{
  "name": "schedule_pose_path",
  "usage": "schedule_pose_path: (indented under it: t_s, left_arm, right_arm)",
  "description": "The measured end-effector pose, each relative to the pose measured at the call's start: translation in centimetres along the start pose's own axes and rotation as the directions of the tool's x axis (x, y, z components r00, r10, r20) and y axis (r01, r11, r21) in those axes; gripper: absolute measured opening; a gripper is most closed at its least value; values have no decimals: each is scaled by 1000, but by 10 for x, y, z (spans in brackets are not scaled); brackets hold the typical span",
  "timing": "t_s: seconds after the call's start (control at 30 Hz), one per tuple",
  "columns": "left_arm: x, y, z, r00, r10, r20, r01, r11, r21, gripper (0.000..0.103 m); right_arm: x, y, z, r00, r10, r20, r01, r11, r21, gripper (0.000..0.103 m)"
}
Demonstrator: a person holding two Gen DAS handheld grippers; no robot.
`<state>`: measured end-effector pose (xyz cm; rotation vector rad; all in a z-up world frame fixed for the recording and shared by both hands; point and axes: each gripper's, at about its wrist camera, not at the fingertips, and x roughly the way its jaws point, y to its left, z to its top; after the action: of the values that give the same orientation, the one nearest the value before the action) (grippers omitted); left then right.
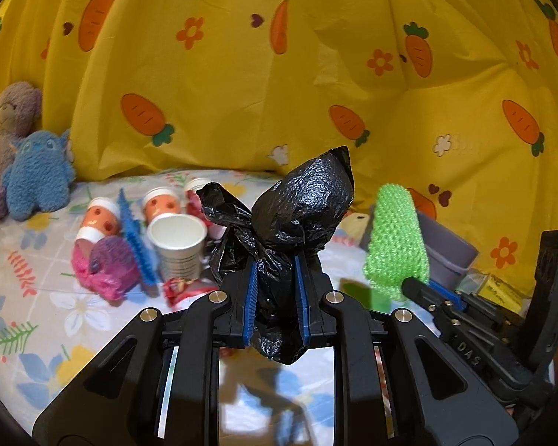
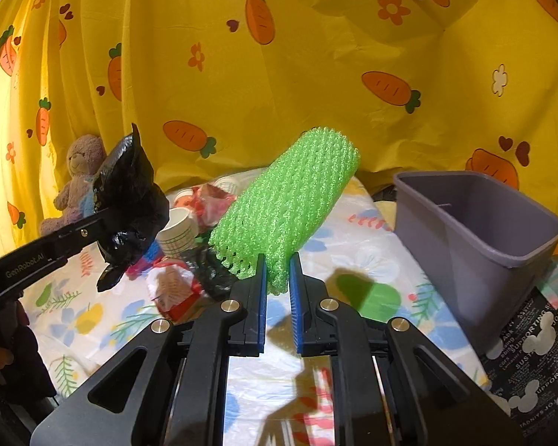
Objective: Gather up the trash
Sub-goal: 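Carry the black bag with the left tool while the right tool carries the green mesh over the grey bin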
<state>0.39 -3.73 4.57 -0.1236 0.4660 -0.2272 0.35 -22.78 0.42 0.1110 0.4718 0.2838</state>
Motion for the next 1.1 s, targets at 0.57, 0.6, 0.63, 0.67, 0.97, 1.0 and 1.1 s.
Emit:
schedule_pose_path:
  t_s: [0.57,0.6,0.63,0.67,0.97,1.0,1.1]
  left_arm:
    - [120,-144,50,965,-252,-78,259,960,105,17]
    - [129,-149,51,957,-275,-96,284,953,101,17]
    - [137,-152,52,950,-292,-111,303,948,95,17]
    - [144,-156,51,945,-303,-124,315,945,89,17]
    - [189,-179,47,926,-325,-192,345,935,83,18]
    - [192,-181,47,925,-326,-194,347,934,84,18]
    - [201,-186,46,919,-335,-208,357,931,78,18]
  right_arm:
    - [-1,-135,47,947,-320,17,316,943,108,12]
    - [1,-140,48,944,-329,9,326,939,113,12]
    - [4,-146,49,942,-335,0,332,936,118,12]
    - [7,-151,49,940,-340,-9,339,933,124,12]
    - [31,-177,42,926,-367,-86,377,912,162,12]
    - [32,-179,41,925,-368,-92,378,911,164,12]
    - [37,-181,37,922,-372,-106,386,907,166,12]
